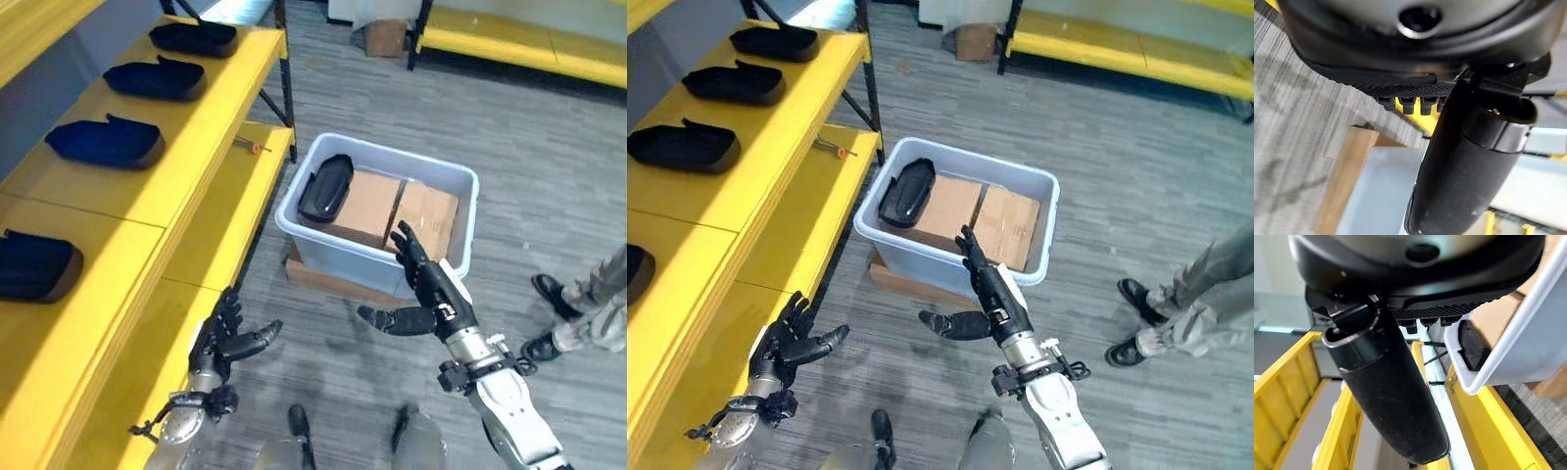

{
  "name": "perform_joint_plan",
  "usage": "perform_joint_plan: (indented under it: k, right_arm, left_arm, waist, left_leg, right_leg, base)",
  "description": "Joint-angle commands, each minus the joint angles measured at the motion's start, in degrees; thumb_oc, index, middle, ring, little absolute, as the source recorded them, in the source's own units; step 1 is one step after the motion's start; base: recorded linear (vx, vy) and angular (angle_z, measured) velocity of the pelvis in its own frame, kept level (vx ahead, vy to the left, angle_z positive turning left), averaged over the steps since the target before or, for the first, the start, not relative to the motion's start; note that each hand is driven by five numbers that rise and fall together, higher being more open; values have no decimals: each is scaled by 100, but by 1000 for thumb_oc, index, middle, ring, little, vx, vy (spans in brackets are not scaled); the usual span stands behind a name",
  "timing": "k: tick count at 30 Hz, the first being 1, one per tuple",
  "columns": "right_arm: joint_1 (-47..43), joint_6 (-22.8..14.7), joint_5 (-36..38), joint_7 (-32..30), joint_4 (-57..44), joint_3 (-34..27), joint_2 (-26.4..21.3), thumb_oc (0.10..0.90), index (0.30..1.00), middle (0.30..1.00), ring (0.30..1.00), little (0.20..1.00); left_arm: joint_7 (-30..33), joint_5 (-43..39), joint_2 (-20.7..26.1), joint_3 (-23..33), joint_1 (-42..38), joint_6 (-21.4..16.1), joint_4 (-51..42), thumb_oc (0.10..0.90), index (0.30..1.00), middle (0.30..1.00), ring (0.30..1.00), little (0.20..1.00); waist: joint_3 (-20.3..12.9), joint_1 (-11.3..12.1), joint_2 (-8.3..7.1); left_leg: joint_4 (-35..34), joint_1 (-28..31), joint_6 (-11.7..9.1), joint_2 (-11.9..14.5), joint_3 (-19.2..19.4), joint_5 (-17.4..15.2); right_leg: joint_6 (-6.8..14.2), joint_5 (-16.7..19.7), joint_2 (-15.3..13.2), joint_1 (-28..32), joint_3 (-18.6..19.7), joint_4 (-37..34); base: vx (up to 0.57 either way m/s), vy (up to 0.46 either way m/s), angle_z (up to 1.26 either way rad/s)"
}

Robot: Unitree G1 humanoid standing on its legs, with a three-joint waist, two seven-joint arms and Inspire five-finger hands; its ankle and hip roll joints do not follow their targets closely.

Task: Move parts from the plastic box to the shelf.

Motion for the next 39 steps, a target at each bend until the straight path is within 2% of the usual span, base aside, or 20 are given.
perform_joint_plan:
  k: [1,4,9,11,13,15,16,17,18,20,21,22,23,24,25,26,29,30,33,39]
  right_arm:
    - [-484,-552,-118,-188,-369,-259,-132,900,1000,1000,1000,1000]
    - [-401,-540,-92,-147,-384,-312,-97,900,1000,1000,1000,1000]
    - [-325,-601,105,-150,-421,-403,-172,900,1000,1000,1000,1000]
    - [-325,-625,184,-187,-406,-436,-229,900,1000,1000,1000,1000]
    - [-325,-661,243,-225,-403,-440,-283,900,1000,1000,1000,1000]
    - [-326,-682,279,-217,-428,-445,-345,900,1000,1000,1000,1000]
    - [-329,-683,280,-216,-428,-447,-340,900,1000,1000,1000,1000]
    - [-352,-689,275,-213,-447,-438,-374,900,1000,1000,1000,1000]
    - [-368,-687,295,-197,-454,-436,-407,900,1000,1000,1000,1000]
    - [-359,-693,328,-225,-446,-421,-440,900,1000,1000,1000,1000]
    - [-387,-679,326,-262,-423,-386,-439,900,1000,1000,1000,1000]
    - [-428,-702,325,-272,-424,-331,-452,900,1000,1000,1000,1000]
    - [-446,-694,325,-269,-404,-298,-473,900,1000,1000,1000,1000]
    - [-403,-686,308,-251,-416,-322,-497,900,1000,1000,1000,1000]
    - [-363,-667,342,-185,-427,-320,-484,900,1000,1000,1000,1000]
    - [-307,-669,341,-134,-458,-344,-472,900,1000,1000,1000,1000]
    - [-188,-643,285,-98,-509,-444,-457,900,1000,1000,1000,1000]
    - [-34,-627,246,-78,-587,-585,-423,900,1000,1000,1000,1000]
    - [-17,-576,131,-106,-601,-594,-347,900,1000,1000,1000,1000]
    - [-311,-527,-343,-228,-649,-542,-466,900,1000,1000,1000,1000]
  left_arm:
    - [-128,345,53,277,-289,-547,-700,900,1000,1000,1000,1000]
    - [-192,436,-28,221,-381,-560,-694,900,1000,1000,1000,1000]
    - [-208,299,-100,77,-493,-583,-744,900,1000,1000,1000,1000]
    - [-210,215,-98,32,-533,-595,-764,900,1000,1000,1000,1000]
    - [-206,136,-105,2,-507,-609,-815,900,1000,1000,1000,1000]
    - [-218,97,-91,-27,-487,-620,-853,900,1000,1000,1000,1000]
    - [-217,97,-87,-26,-491,-620,-852,900,1000,1000,1000,1000]
    - [-202,101,-74,-45,-502,-619,-843,900,1000,1000,1000,1000]
    - [-218,90,-57,-45,-480,-601,-851,900,1000,1000,1000,1000]
    - [-263,-21,0,7,-329,-586,-954,900,1000,1000,1000,1000]
    - [-218,10,28,86,-194,-572,-1012,900,1000,1000,1000,1000]
    - [-203,34,55,128,-148,-561,-1054,900,1000,1000,1000,1000]
    - [-170,53,20,189,-39,-522,-1020,900,1000,1000,1000,1000]
    - [-196,44,-4,222,-6,-519,-997,900,1000,1000,1000,1000]
    - [-243,19,-33,250,35,-515,-959,900,1000,1000,1000,1000]
    - [-292,11,-28,261,76,-516,-953,900,1000,1000,1000,1000]
    - [-360,-13,38,232,51,-514,-984,900,1000,1000,1000,1000]
    - [-400,-1,153,178,-37,-495,-980,900,1000,1000,1000,1000]
    - [-374,1,276,175,-74,-542,-990,900,1000,1000,1000,1000]
    - [-286,33,433,267,-88,-558,-1055,900,1000,1000,1000,1000]
  waist:
    - [-190,-91,2]
    - [-354,-187,-103]
    - [-458,-371,26]
    - [-437,-401,59]
    - [-363,-348,46]
    - [-238,-213,1]
    - [-257,-242,-25]
    - [-180,-168,-65]
    - [-154,-133,-115]
    - [-109,-25,-166]
    - [-123,93,-217]
    - [-115,171,-195]
    - [-155,244,-136]
    - [-172,232,-84]
    - [-215,199,-32]
    - [-269,198,-2]
    - [-337,195,-8]
    - [-319,123,-38]
    - [-268,120,-112]
    - [-196,261,-345]
  left_leg:
    - [27,433,-506,358,-410,-220]
    - [-98,689,-571,301,-422,-365]
    - [304,733,-737,640,-559,-566]
    - [1025,504,-859,859,-602,-429]
    - [2022,56,-1041,1013,-678,-50]
    - [2809,-356,-1172,908,-1035,279]
    - [2797,-395,-1160,870,-1055,316]
    - [3067,-587,-1209,764,-1229,422]
    - [2967,-772,-1177,786,-1272,439]
    - [2093,-988,-1057,1410,-1164,451]
    - [950,-1009,-1065,1953,-1267,837]
    - [404,-1018,-1153,2190,-1350,1196]
    - [-102,-1052,-1283,2469,-1645,1610]
    - [-155,-934,-1366,2495,-1569,1708]
    - [-233,-762,-1371,2475,-1430,1521]
    - [-364,-616,-1442,2442,-1285,1527]
    - [-383,-504,-1427,2264,-1128,1391]
    - [-149,-547,-1389,2111,-964,1173]
    - [149,-626,-1285,1861,-873,865]
    - [435,-955,-1117,1477,-833,584]
  right_leg:
    - [114,986,284,484,-17,-436]
    - [107,1098,374,558,169,-576]
    - [-82,729,673,610,167,-271]
    - [-261,478,854,661,161,-151]
    - [-470,283,1002,814,118,-153]
    - [-624,174,1113,954,123,-194]
    - [-624,193,1077,935,102,-206]
    - [-663,164,1104,996,113,-238]
    - [-659,131,1121,1036,112,-291]
    - [-555,-8,1215,1165,174,-367]
    - [-421,-116,1184,1196,324,-323]
    - [-375,-196,1199,1222,426,-290]
    - [-252,-278,1144,1274,627,-214]
    - [-237,-302,1134,1319,654,-176]
    - [-229,-316,1123,1337,646,-114]
    - [-187,-277,1110,1356,686,-107]
    - [-94,-183,950,1377,702,-85]
    - [-7,-100,703,1452,700,-37]
    - [114,53,415,1519,690,-83]
    - [286,458,37,1504,532,-287]
  base:
    - [284,-136,14]
    - [335,-149,2]
    - [260,-146,8]
    - [188,-171,-19]
    - [147,-193,7]
    - [95,-145,-4]
    - [66,-80,-36]
    - [84,-55,-39]
    - [189,-25,-27]
    - [276,137,0]
    - [314,293,-42]
    - [412,473,-65]
    - [322,400,-75]
    - [287,388,-41]
    - [189,258,-56]
    - [172,265,-63]
    - [128,248,-62]
    - [107,268,13]
    - [97,279,48]
    - [42,146,4]
